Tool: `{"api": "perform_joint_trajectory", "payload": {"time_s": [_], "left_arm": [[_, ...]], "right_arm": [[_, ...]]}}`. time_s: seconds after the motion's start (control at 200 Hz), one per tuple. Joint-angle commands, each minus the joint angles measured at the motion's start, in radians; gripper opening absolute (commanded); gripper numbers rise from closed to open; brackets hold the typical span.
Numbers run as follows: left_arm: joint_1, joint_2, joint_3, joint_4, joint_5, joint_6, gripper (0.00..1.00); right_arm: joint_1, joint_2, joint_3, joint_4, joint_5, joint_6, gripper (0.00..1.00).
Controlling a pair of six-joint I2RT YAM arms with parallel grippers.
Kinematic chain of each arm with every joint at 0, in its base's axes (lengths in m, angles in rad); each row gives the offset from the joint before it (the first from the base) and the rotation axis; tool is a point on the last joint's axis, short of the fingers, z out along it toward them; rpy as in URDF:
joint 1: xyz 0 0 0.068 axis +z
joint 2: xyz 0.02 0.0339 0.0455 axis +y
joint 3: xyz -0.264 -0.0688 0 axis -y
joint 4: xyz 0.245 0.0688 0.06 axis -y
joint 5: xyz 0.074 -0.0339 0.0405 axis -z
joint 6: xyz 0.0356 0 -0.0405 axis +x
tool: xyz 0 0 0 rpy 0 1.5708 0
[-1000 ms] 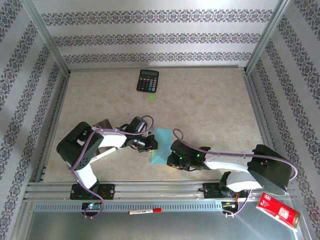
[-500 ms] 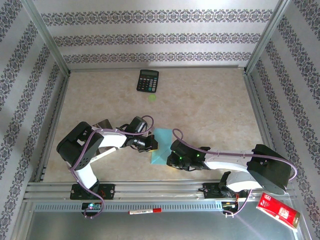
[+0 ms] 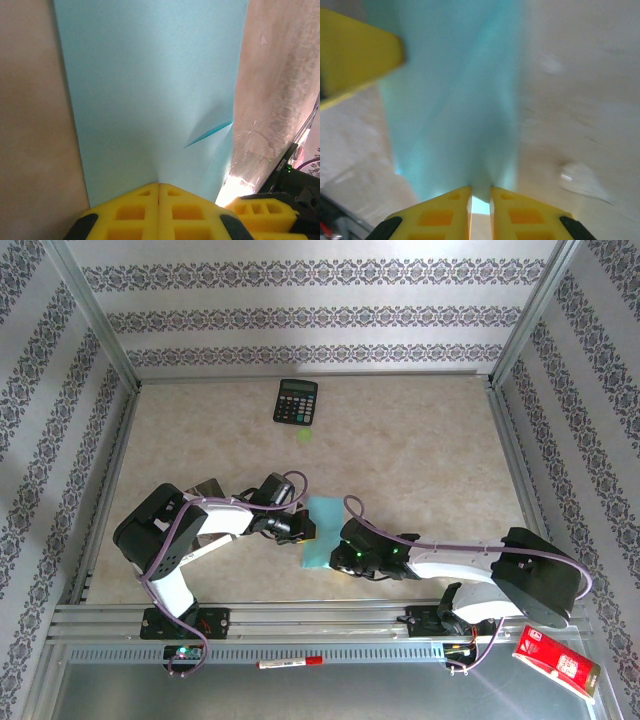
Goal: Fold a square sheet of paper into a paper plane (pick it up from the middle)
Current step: Turn over the paper at the center of the table.
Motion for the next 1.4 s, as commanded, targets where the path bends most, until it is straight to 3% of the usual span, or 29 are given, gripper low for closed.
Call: {"api": "perform_joint_trajectory", "payload": {"time_s": [0.0,0.205,0.395,0.525,1.189,1.394], "left_arm": [[0.003,0.05,-0.04,-0.067,-0.03,0.021,0.0],[0.002,0.05,-0.036,-0.069,-0.028,0.018,0.0],[0.003,0.045,-0.032,-0.084,-0.032,0.021,0.0],[0.003,0.045,-0.031,-0.085,-0.035,0.021,0.0],[0.003,0.052,-0.036,-0.083,-0.029,0.025,0.0],[0.003,0.053,-0.036,-0.084,-0.027,0.027,0.0]], "right_arm": [[-0.01,0.001,0.002,0.133,0.013,-0.006,0.17],[-0.02,-0.009,0.004,0.104,0.02,-0.017,0.17],[-0.008,-0.075,0.056,-0.172,0.093,-0.066,0.2],[0.023,-0.074,0.061,-0.227,0.113,-0.046,0.22],[0.04,0.061,0.081,-0.057,0.076,-0.029,0.24],[0.012,0.047,0.045,0.039,0.074,-0.039,0.32]]}}
